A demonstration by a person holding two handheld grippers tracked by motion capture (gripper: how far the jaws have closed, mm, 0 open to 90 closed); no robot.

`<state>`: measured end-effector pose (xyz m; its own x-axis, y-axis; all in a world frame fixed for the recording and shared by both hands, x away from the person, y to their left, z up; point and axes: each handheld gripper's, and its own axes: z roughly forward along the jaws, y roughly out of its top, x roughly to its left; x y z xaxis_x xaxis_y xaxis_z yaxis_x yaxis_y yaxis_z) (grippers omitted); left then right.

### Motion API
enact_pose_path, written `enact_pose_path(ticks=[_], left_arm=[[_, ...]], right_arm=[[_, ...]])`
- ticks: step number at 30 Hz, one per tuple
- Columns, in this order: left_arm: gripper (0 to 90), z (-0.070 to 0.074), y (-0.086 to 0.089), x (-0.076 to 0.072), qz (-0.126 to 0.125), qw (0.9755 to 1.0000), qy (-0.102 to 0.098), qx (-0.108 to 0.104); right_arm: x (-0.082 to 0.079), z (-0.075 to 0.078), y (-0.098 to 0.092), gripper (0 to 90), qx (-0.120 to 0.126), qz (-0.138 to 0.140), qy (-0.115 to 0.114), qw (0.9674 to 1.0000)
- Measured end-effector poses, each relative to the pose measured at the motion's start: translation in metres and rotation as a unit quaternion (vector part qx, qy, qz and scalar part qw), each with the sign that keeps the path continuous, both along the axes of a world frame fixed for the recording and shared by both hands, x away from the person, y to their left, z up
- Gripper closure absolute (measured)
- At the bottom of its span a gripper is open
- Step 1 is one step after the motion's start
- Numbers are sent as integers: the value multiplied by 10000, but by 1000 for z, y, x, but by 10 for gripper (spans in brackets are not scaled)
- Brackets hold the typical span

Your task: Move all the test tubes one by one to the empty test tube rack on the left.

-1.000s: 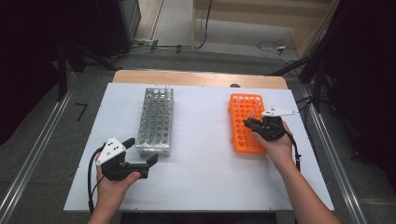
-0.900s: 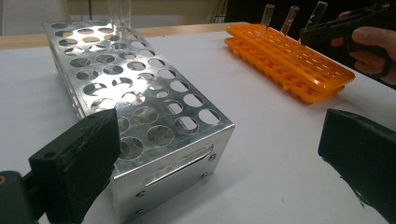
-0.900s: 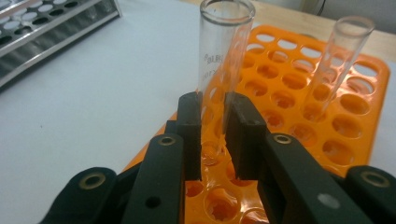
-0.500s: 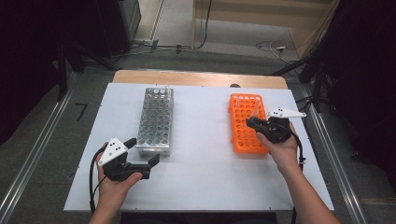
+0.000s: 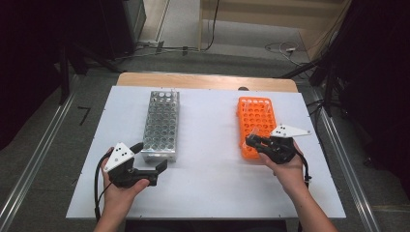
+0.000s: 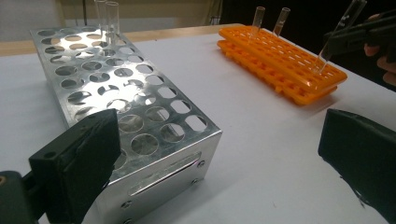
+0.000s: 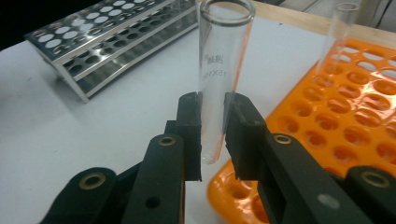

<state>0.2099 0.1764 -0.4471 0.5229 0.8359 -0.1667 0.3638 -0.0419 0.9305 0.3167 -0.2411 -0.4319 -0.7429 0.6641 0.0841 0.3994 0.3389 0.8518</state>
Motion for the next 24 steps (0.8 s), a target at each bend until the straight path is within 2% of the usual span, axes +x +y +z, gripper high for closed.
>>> enact_pose_path(ticks=[11, 17, 21, 24], left_arm=[[0, 3, -15, 1, -175, 9998, -39, 22], [0, 9, -24, 1, -254, 9996, -100, -55], [0, 12, -32, 1, -318, 9994, -137, 18], [0, 12, -36, 2, -399, 9992, -54, 9]], right_arm=[[-28, -7, 22, 742, 9, 431, 32, 9991], [-41, -10, 34, 742, 41, 632, 73, 9980], [-48, -10, 45, 742, 26, 746, 88, 9972], [-53, -11, 53, 742, -3, 816, 73, 9966]])
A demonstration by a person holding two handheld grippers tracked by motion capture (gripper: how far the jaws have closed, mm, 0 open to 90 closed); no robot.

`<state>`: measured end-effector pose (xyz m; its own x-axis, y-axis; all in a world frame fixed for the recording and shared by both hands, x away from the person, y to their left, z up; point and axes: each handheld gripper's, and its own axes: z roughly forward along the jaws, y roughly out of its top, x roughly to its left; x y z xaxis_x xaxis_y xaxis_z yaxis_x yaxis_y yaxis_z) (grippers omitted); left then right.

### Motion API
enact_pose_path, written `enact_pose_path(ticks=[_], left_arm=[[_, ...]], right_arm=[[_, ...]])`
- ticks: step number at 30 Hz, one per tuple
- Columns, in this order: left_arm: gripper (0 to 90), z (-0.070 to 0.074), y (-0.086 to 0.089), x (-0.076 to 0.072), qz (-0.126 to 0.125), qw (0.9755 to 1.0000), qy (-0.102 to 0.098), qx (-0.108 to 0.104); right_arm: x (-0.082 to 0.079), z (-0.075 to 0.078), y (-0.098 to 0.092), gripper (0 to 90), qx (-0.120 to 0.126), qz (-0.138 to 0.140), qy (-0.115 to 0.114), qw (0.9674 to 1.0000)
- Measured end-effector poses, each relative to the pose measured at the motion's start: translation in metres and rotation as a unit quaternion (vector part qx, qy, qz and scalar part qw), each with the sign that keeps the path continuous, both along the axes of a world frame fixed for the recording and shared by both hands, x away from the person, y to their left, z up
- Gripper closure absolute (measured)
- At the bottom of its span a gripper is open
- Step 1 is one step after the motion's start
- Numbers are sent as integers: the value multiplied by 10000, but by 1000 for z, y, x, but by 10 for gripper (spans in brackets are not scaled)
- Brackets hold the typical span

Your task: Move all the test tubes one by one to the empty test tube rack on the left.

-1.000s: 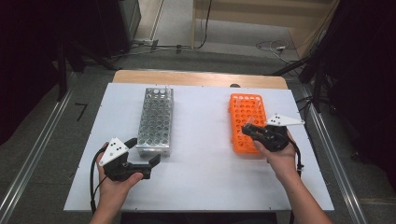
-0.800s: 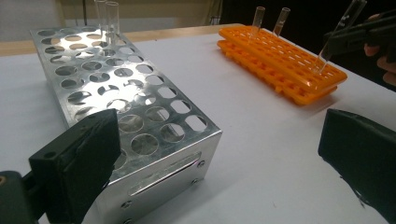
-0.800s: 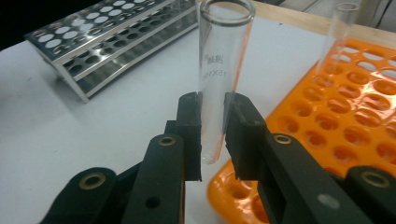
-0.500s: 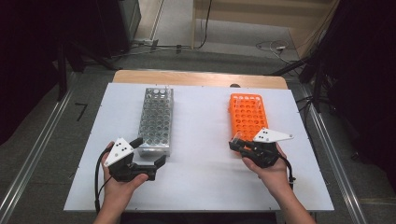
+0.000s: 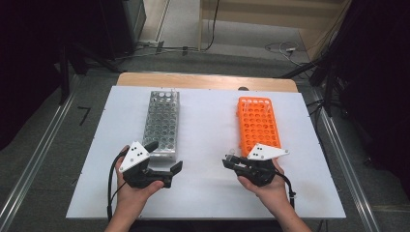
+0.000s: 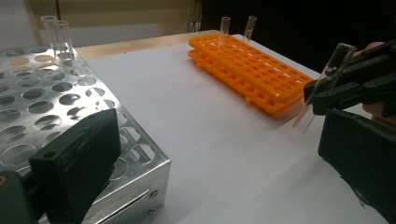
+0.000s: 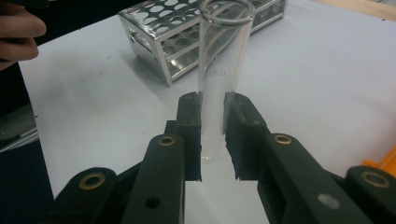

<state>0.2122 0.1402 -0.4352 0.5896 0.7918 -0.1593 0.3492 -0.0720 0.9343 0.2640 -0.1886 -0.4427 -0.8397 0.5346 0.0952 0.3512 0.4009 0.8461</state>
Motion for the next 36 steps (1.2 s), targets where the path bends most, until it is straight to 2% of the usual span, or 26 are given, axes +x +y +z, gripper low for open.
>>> enact_pose_path(ticks=[3, 8, 14, 18, 21, 25, 27, 32, 36], left_arm=[[0, 0, -6, 1, -106, 9999, 73, 39], [0, 5, -12, -2, -269, 9996, 13, 65], [13, 8, -23, -1, -576, 9983, 28, 80], [50, 8, -32, -1, -799, 9968, 77, -42], [117, 8, -39, -3, -961, 9953, 22, -78], [261, 9, -44, -5, -1140, 9933, 0, -199], [354, 8, -47, -6, -1248, 9920, -50, -193], [502, 7, -52, -7, -1386, 9902, -105, -91], [574, 4, -58, -7, -1342, 9909, -96, 49]], right_arm=[[-2, -1, 6, 742, 36, 13, 41, 10000], [-2, -2, 14, 742, 116, -34, 126, 9998], [-7, -2, 25, 742, 16, 91, 98, 9999], [-9, -4, 31, 743, -25, 227, 87, 9997], [-12, -6, 38, 743, -81, 316, 75, 9994], [-17, -6, 48, 743, -198, 405, 72, 9990], [-19, -6, 52, 743, -244, 454, 57, 9987], [-21, -5, 58, 742, -294, 543, 32, 9981], [-22, -3, 60, 743, -292, 597, 33, 9978]])
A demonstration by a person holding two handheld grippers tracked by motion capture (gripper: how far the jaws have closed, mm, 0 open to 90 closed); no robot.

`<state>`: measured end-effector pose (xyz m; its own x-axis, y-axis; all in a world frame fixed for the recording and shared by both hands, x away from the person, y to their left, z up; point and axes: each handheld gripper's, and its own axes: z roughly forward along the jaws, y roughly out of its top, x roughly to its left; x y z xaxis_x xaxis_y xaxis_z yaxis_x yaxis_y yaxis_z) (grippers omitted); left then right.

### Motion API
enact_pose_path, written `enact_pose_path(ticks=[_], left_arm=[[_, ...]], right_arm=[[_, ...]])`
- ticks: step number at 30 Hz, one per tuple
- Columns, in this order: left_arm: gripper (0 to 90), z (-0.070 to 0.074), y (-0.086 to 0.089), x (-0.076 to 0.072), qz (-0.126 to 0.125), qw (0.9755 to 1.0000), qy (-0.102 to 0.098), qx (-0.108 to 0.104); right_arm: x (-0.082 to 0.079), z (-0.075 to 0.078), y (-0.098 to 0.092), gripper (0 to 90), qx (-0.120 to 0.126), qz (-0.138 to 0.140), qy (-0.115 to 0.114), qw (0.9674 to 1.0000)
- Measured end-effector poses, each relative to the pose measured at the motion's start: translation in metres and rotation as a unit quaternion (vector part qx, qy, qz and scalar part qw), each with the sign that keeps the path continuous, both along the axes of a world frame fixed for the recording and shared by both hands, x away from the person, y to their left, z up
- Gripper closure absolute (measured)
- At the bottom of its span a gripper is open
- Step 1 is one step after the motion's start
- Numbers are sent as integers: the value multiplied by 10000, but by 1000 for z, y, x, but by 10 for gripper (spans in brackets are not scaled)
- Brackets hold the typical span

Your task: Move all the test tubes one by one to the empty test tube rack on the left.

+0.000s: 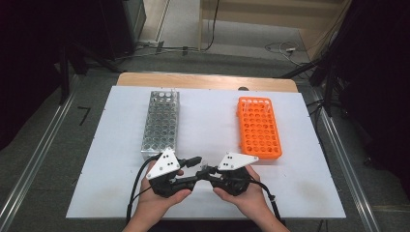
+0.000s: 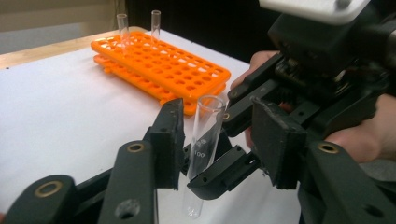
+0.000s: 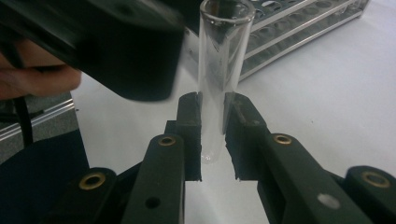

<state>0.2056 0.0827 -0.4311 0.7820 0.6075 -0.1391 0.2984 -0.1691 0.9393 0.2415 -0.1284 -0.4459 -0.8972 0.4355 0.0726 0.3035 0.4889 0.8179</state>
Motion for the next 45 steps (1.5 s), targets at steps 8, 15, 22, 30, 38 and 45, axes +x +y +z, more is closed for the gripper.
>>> enact_pose_path(ticks=[8, 15, 22, 30, 38, 45], left_arm=[[729, -1, -1, 1, 8, 10000, -53, 24], [743, -2, -1, 1, 7, 10000, -58, 49], [743, -3, -3, 1, 22, 9999, -51, 119], [767, -2, -3, 1, 106, 9997, -104, 180], [768, 1, 12, 7, 312, 9994, -46, 125], [767, 8, 24, 13, 426, 9989, -81, 160]], right_arm=[[-4, 2, 4, 743, -29, 154, -2, 9999], [-5, 3, 5, 743, -49, 160, 21, 9999], [-4, 4, 4, 743, -21, 156, 16, 9999], [-4, 4, 3, 737, -1, 140, -19, 9999], [-4, 3, -1, 329, -33, 274, -129, 9995], [6, 2, -23, 67, 177, 132, -62, 9997]])
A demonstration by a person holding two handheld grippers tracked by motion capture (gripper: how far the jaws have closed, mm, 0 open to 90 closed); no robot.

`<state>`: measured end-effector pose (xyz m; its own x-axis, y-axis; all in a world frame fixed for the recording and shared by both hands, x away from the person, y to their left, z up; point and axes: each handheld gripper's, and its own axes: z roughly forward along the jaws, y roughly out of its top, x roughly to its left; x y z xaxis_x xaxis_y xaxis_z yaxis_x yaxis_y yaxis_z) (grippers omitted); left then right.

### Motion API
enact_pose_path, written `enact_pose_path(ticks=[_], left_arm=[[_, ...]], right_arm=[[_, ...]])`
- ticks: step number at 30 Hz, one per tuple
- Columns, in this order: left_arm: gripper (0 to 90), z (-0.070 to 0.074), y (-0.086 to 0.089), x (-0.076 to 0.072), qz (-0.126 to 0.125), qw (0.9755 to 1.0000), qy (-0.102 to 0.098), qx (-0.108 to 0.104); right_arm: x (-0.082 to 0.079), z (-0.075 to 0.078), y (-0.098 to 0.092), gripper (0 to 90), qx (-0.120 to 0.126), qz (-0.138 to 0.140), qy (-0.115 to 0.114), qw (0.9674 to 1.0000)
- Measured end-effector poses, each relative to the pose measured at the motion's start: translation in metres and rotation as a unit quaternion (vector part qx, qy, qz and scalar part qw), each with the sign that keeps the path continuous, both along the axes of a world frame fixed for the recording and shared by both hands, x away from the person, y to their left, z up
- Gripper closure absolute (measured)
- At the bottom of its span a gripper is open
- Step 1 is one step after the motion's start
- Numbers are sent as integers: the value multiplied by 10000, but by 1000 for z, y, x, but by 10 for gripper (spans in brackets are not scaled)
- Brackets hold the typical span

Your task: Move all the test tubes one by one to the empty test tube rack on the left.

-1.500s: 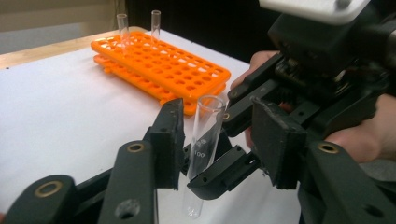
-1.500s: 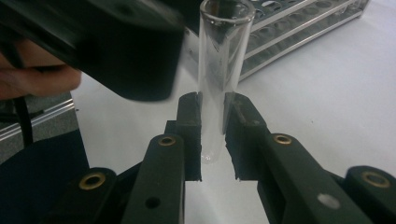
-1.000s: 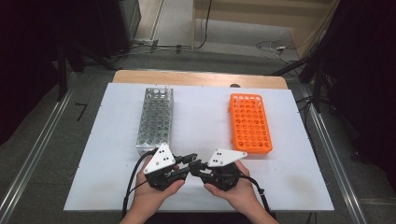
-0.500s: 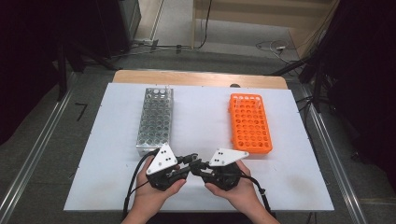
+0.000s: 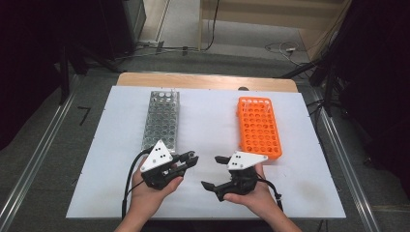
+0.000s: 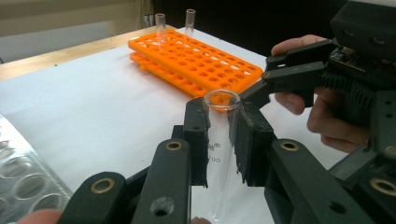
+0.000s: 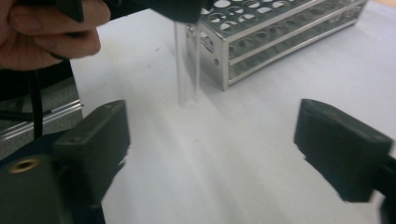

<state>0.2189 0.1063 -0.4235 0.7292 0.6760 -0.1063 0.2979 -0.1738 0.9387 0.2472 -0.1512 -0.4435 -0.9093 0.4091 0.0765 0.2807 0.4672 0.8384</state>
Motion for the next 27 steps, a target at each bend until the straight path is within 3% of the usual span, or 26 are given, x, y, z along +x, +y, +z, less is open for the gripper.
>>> enact_pose_path(ticks=[2, 13, 22, 27], left_arm=[[767, 3, 4, 3, 30, 10000, -8, -25], [767, 21, 19, 23, 202, 9997, -101, -103], [767, 30, 30, 42, 356, 9991, -117, -213], [767, 36, 39, 51, 473, 9986, -138, -213]], right_arm=[[2, 1, -8, 4, 85, -58, 22, 9999], [9, 6, -61, 0, 344, -512, 10, 9981], [10, 2, -97, 0, 150, -854, -9, 9962], [13, -2, -118, 0, 190, -1106, 43, 9937]])
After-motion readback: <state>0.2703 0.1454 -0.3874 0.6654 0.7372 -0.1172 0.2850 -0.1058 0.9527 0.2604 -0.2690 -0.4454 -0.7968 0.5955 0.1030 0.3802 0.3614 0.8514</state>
